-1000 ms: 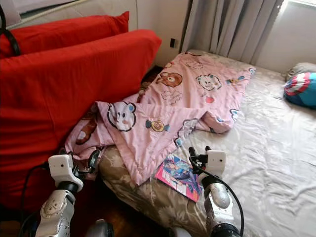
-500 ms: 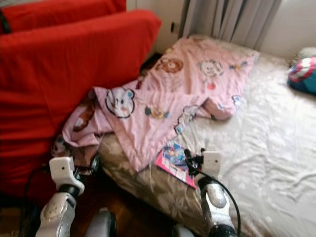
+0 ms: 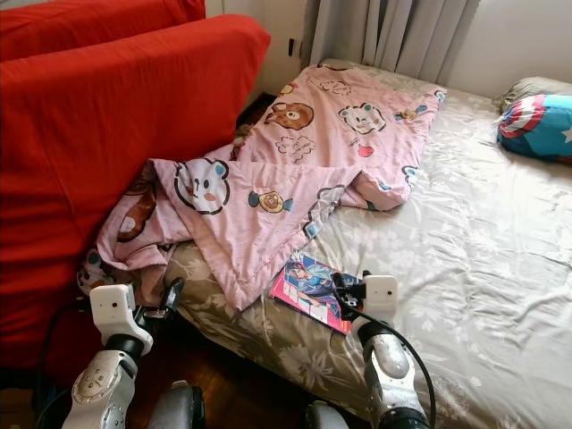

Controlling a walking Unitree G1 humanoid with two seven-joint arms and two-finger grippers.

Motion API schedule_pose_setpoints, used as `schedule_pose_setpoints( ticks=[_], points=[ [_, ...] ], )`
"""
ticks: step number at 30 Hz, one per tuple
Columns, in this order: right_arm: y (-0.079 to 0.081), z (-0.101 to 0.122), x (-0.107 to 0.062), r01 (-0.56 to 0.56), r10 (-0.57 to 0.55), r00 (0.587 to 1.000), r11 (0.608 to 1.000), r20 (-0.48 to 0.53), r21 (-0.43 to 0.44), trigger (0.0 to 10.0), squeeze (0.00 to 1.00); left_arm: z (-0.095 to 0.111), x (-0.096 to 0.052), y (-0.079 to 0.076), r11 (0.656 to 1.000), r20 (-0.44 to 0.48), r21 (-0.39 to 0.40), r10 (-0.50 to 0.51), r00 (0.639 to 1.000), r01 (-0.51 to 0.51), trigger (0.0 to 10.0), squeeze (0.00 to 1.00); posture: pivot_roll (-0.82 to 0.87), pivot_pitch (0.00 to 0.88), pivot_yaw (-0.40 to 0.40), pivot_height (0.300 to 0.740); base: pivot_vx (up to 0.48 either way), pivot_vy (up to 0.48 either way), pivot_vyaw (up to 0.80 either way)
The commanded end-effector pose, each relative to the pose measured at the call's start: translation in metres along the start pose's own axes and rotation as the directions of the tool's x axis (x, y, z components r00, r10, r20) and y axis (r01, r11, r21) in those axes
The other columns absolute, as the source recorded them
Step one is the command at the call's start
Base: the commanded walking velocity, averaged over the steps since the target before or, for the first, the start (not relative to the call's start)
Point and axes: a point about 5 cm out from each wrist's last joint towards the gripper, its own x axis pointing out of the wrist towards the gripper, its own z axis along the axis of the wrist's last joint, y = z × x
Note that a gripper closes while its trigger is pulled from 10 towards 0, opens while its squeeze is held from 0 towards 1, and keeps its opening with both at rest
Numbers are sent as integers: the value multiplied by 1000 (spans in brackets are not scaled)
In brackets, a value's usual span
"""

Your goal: Clean up the room

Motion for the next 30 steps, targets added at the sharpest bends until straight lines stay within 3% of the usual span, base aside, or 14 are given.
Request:
schedule_pose_setpoints(
  ticks=[1, 9, 11, 16, 30],
  points=[
    [-4, 1, -2, 12, -12, 1000, 1000, 13, 4, 10000, 0, -2, -4, 1, 1000, -14, -6, 0, 1000, -1, 10000, 0, -5, 150, -94, 637, 0, 0, 0],
    [-1, -2, -4, 12, -12, 1000, 1000, 8, 3, 10000, 0, -3, -7, 2, 1000, -25, 3, -5, 1000, 5, 10000, 0, -6, 140, -82, 637, 277, 0, 0],
    [1, -5, -2, 14, -15, 999, 1000, -33, -22, 10000, 0, -3, -8, 2, 1000, -24, 6, -5, 1000, 5, 10000, 0, -2, 135, -81, 637, 289, 0, 0],
    [1, -1, -3, 3, -3, 1000, 1000, 12, -12, 10000, 0, -2, -8, 2, 1000, -25, 6, -5, 1000, 6, 10000, 0, -1, 141, -84, 627, 289, 0, 0],
    [2, -4, -4, 7, -7, 1000, 1000, -13, -19, 10000, 0, -2, -9, 1, 1000, -33, 3, -7, 999, 7, 10000, 0, -7, 152, -83, 627, 287, 0, 0]
  ],
)
